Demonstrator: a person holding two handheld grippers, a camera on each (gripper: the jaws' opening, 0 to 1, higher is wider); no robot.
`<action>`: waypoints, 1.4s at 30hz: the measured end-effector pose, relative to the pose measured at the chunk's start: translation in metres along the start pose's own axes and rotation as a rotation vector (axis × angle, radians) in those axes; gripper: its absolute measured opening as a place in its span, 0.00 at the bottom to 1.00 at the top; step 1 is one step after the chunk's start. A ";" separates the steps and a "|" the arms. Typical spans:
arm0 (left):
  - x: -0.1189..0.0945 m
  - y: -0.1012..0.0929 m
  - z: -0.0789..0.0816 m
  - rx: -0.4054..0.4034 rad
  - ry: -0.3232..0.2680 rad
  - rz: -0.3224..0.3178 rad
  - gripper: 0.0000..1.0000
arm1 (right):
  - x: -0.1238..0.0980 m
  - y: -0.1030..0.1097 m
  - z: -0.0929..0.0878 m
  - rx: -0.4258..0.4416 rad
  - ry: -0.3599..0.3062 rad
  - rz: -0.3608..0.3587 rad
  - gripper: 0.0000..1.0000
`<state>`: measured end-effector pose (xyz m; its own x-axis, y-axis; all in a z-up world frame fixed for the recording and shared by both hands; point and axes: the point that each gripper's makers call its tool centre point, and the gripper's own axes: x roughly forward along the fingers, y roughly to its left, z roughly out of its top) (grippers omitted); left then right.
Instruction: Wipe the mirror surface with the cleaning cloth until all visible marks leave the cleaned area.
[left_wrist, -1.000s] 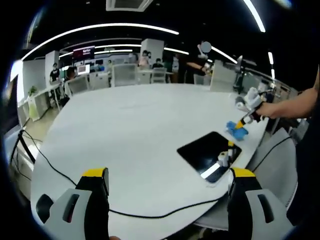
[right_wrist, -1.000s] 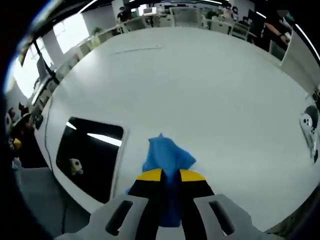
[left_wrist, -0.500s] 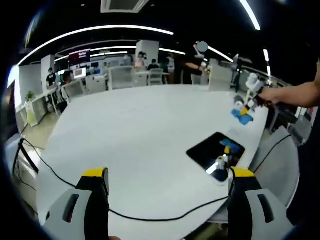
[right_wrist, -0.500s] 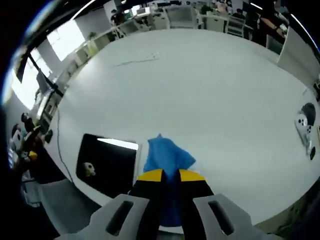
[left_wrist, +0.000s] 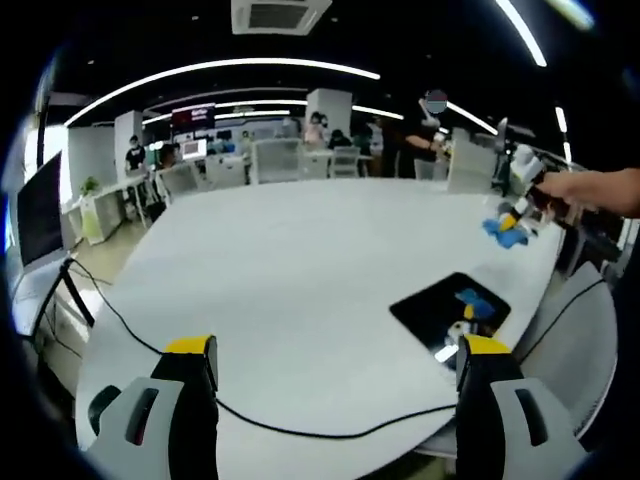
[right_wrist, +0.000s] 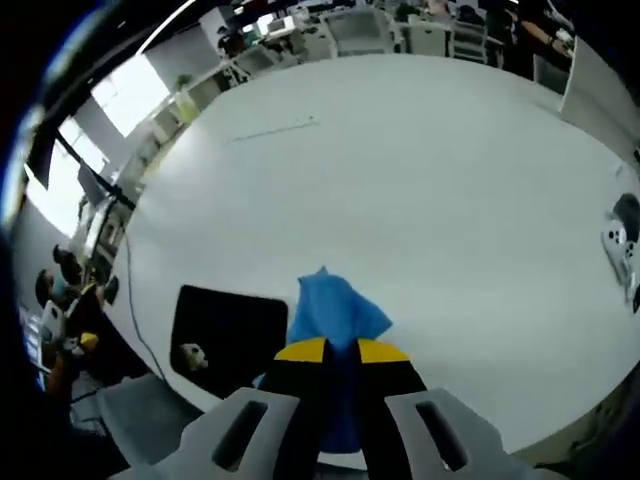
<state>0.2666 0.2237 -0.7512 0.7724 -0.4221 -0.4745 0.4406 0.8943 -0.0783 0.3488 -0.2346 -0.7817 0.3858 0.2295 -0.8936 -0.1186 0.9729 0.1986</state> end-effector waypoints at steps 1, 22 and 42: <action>-0.003 -0.002 -0.006 -0.017 0.043 -0.017 1.00 | 0.000 0.002 -0.004 0.007 0.013 -0.001 0.05; 0.008 0.002 -0.002 0.017 -0.007 -0.001 1.00 | 0.039 0.031 -0.006 0.052 0.010 0.008 0.03; 0.004 0.010 0.000 0.017 0.001 -0.002 1.00 | 0.098 0.074 -0.022 -0.069 0.114 -0.001 0.04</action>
<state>0.2743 0.2312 -0.7537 0.7710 -0.4235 -0.4756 0.4497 0.8909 -0.0643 0.3573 -0.1412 -0.8636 0.2796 0.2200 -0.9346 -0.1826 0.9678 0.1732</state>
